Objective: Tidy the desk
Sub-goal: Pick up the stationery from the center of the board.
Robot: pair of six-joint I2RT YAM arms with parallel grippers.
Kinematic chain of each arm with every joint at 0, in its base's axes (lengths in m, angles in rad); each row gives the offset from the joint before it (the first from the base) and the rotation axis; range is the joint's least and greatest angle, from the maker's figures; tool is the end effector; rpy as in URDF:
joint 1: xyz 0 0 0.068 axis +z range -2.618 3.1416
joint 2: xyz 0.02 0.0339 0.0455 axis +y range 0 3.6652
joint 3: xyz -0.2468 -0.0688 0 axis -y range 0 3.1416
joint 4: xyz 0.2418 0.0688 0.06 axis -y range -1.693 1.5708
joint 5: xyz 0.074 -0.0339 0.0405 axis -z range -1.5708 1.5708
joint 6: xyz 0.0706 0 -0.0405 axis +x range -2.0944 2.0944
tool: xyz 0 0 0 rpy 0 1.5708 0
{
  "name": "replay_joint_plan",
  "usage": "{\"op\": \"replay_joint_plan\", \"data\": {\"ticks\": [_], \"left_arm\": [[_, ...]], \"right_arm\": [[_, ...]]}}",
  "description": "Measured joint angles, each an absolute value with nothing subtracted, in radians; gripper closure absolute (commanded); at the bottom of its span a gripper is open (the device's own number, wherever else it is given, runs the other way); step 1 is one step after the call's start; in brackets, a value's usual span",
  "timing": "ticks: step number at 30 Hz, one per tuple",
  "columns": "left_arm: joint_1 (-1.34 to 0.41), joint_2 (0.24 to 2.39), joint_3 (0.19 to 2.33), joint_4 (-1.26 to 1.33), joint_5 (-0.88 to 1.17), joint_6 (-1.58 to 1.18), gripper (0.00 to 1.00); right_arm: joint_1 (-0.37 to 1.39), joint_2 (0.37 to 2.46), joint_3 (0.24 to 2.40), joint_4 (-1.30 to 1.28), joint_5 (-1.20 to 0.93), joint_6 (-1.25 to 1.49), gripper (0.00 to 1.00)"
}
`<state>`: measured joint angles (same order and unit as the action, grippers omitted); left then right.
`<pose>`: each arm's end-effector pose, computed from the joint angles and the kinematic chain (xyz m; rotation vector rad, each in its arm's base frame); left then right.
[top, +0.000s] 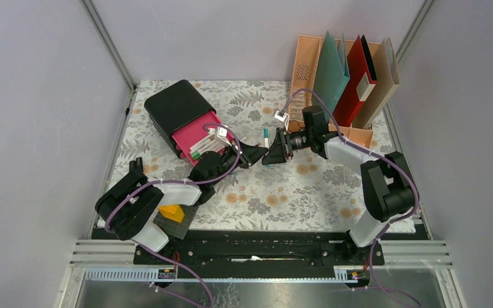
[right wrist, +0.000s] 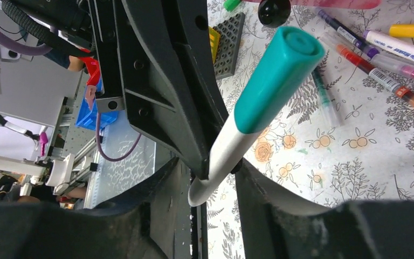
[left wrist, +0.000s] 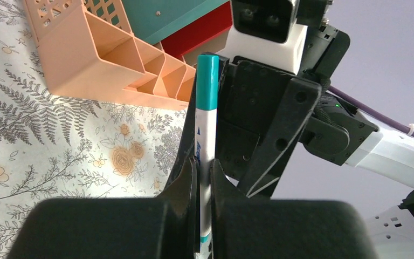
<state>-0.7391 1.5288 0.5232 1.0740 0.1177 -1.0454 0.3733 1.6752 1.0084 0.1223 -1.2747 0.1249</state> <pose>0.2410 -0.2308 0.1979 -0.1536 1.6990 -1.4823 0.3048 0.1919 0.2076 -1.0230 1.7889 1.6289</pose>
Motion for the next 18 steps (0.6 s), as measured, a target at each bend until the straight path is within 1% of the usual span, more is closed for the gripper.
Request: {"op": "replay_joint_plan", "data": {"ticks": [3,5,6,7,9,12,14,16,18], "left_arm": [[-0.739,1.529,0.524,1.080,0.117,-1.046,1.00],[-0.739,1.529,0.524,1.087,0.124,-1.043,1.00],[-0.739,1.529,0.524,1.090,0.124,-1.039,1.00],[-0.740,1.530,0.524,1.092,0.124,-1.038,1.00],[-0.740,1.530,0.524,1.093,0.125,-1.038,1.00],[-0.740,1.530,0.524,1.094,0.128,-1.036,0.87],[-0.740,1.530,0.524,1.095,0.131,-1.030,0.74],[-0.739,1.529,0.523,1.099,0.132,-1.024,0.58],[-0.738,1.526,0.522,1.110,0.136,-1.008,0.45]], "right_arm": [[0.381,1.682,1.008,0.126,-1.277,0.133,0.82],[0.382,1.687,1.009,0.121,-1.274,0.152,0.95],[0.378,1.687,1.009,0.121,-1.275,0.153,0.98],[0.377,1.688,1.009,0.119,-1.276,0.156,1.00],[0.377,1.688,1.010,0.117,-1.276,0.157,1.00],[0.377,1.688,1.014,0.102,-1.277,0.146,1.00],[0.377,1.688,1.019,0.083,-1.277,0.129,1.00],[0.377,1.688,1.028,0.060,-1.277,0.105,1.00],[0.380,1.688,1.037,0.033,-1.276,0.070,1.00]]}}
